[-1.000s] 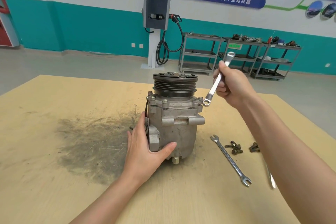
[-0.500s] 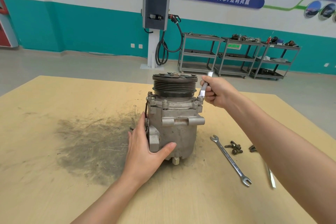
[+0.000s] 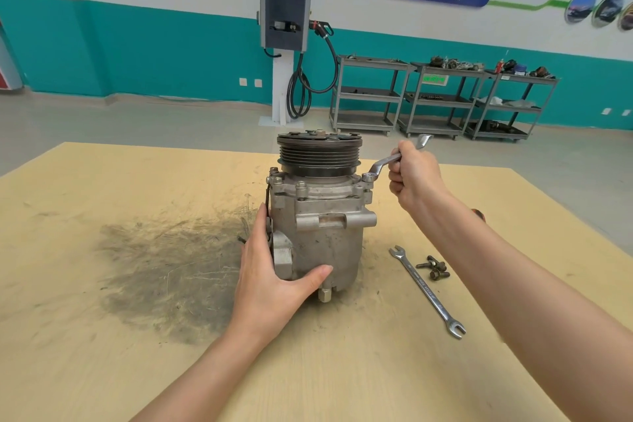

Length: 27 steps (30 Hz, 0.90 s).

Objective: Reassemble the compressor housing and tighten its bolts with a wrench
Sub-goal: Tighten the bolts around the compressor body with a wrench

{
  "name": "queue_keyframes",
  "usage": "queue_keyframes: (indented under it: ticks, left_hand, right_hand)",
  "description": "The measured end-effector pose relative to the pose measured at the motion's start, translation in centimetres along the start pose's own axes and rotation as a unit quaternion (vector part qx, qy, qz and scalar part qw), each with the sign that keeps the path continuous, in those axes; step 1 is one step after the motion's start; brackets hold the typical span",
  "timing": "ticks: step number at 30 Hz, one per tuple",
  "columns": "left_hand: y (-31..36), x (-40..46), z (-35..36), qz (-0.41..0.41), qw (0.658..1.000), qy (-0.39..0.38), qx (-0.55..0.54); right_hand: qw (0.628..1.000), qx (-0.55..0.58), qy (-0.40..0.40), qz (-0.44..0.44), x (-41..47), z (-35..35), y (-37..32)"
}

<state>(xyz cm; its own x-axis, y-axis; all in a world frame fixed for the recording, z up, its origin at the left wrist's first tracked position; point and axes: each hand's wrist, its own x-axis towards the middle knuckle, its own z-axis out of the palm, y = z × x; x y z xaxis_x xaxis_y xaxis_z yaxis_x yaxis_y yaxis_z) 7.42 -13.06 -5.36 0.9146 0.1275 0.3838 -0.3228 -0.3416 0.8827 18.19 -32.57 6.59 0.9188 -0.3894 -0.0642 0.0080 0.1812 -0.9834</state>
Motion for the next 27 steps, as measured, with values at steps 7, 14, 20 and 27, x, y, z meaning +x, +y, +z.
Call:
queue_keyframes:
  ticks: [7, 14, 20, 27]
  left_hand:
    - [-0.4, 0.0, 0.2, 0.008, 1.0, 0.002, -0.005]
    - [-0.5, 0.0, 0.1, 0.016, 1.0, 0.006, -0.005]
    - [-0.6, -0.1, 0.0, 0.01, 1.0, 0.012, -0.017]
    - [-1.0, 0.0, 0.4, -0.002, 1.0, -0.006, -0.009]
  right_hand:
    - [0.979, 0.064, 0.113, -0.159, -3.2, -1.3, 1.2]
    - [0.915, 0.016, 0.087, -0.394, -5.9, -1.7, 2.4]
    - [0.842, -0.08, 0.054, -0.531, -6.8, -1.5, 2.4]
    - [0.754, -0.185, 0.089, -0.624, -7.2, -1.6, 2.7]
